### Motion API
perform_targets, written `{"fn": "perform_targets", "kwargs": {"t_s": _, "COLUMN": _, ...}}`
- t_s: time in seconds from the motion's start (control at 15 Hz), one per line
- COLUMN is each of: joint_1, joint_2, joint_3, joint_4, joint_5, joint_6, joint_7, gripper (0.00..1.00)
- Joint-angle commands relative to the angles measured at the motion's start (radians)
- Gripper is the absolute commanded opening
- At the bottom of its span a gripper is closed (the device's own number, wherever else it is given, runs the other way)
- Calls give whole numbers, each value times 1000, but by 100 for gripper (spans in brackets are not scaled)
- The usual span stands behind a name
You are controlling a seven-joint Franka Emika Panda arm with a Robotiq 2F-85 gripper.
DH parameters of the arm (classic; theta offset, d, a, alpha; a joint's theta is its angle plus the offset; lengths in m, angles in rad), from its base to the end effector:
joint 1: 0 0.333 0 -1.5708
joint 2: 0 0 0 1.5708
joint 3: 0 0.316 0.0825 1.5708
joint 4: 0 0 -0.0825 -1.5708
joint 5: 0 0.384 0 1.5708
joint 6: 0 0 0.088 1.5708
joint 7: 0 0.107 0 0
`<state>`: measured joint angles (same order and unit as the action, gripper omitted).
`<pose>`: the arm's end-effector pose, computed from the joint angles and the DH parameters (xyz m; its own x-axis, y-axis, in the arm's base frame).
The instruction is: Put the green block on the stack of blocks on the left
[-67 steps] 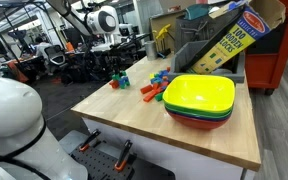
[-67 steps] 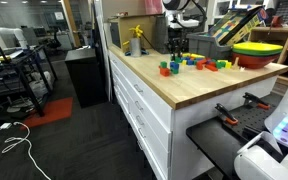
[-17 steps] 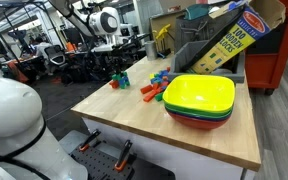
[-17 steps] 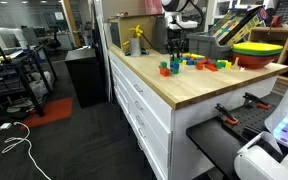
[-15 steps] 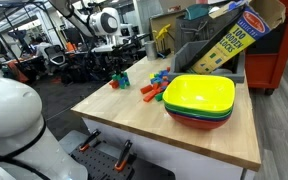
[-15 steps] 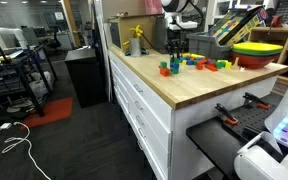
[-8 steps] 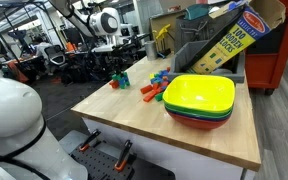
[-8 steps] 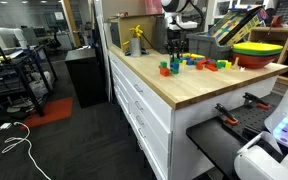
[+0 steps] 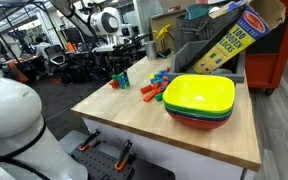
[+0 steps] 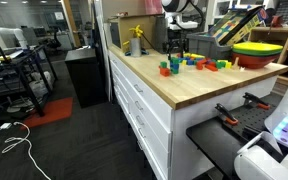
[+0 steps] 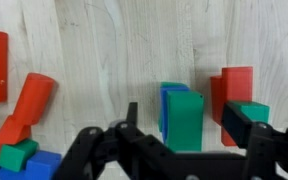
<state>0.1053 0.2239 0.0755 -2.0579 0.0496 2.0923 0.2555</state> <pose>0.5523 0.1027 0.3135 0.9753 -0.1011 -0.1962 -0.1041 -0.9946 -0.0049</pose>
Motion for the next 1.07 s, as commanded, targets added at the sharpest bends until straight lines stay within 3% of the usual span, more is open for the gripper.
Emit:
{"fn": "perform_targets", "kwargs": {"t_s": 0.0, "joint_1": -9, "joint_2": -10, "joint_3": -5, "joint_4": 27, "joint_5": 23, "joint_6": -27, "joint_7": -18, "gripper": 100}}
{"fn": "perform_targets", "kwargs": {"t_s": 1.0, "joint_1": 1, "joint_2": -7, "joint_3": -16, "joint_4": -9, "joint_5": -20, "joint_6": 3, "joint_7": 23, "gripper": 100}}
